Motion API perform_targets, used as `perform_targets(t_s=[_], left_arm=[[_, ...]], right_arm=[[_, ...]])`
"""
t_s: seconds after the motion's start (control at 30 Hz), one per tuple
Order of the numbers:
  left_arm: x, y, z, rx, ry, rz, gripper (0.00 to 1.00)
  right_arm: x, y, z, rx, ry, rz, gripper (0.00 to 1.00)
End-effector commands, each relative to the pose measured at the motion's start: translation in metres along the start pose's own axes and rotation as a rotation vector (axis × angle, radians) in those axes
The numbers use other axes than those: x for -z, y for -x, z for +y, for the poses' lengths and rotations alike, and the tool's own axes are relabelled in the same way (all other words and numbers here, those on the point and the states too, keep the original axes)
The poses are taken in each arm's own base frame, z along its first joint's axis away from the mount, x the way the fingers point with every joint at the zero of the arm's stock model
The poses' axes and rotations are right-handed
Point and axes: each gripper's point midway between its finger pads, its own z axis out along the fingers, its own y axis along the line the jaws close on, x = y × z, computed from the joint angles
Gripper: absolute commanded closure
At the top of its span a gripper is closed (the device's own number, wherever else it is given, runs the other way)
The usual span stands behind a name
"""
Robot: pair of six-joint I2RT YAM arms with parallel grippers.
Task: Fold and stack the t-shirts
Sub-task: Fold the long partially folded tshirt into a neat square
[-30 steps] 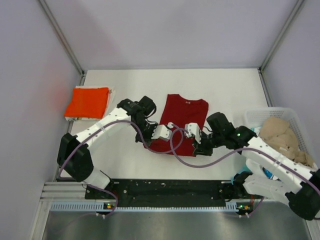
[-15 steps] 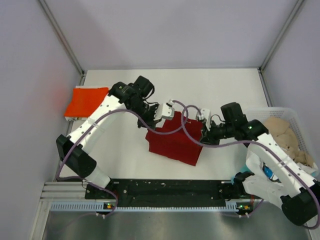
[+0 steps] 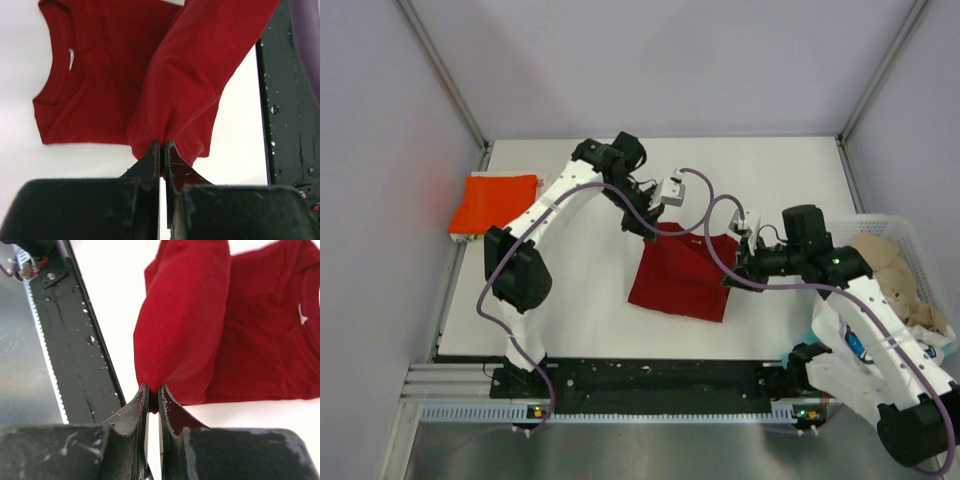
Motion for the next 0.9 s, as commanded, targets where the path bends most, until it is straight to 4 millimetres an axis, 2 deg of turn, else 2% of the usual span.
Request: perform_targets(t_s=[0.0, 0.07, 0.17, 0.3, 0.43, 0.67, 0.87], left_arm=[[0.02, 0.022, -0.067, 0.019, -0.167, -0.109, 1.0], [0.017, 0.018, -0.074, 0.029, -0.188, -0.111, 1.0], [0.011, 0.011, -0.074, 0.062, -0.213, -0.103, 1.0], [0.0, -0.001, -0.059, 0.136, -0.226, -0.071, 1.0], [-0.005, -0.006, -0.033, 0.187, -0.217, -0.084, 1.0], [-0.016, -0.008, 0.025, 0.229, -0.187, -0.13, 1.0], [-0.037, -0.029, 0.073, 0.33, -0.151, -0.135, 1.0]], right_arm=[[0.016, 0.024, 0.031, 0.095, 0.088, -0.129, 1.0], [0.017, 0.024, 0.032, 0.09, 0.084, -0.13, 1.0], [0.013, 0.019, 0.02, 0.049, 0.035, -0.1, 1.0], [0.004, 0.013, 0.002, -0.02, 0.005, -0.047, 1.0], [0.003, 0.009, -0.024, -0.087, -0.062, -0.026, 1.0], [-0.006, 0.005, -0.097, -0.205, -0.259, -0.051, 1.0], [-0.016, -0.001, -0.146, -0.266, -0.369, -0.046, 1.0]])
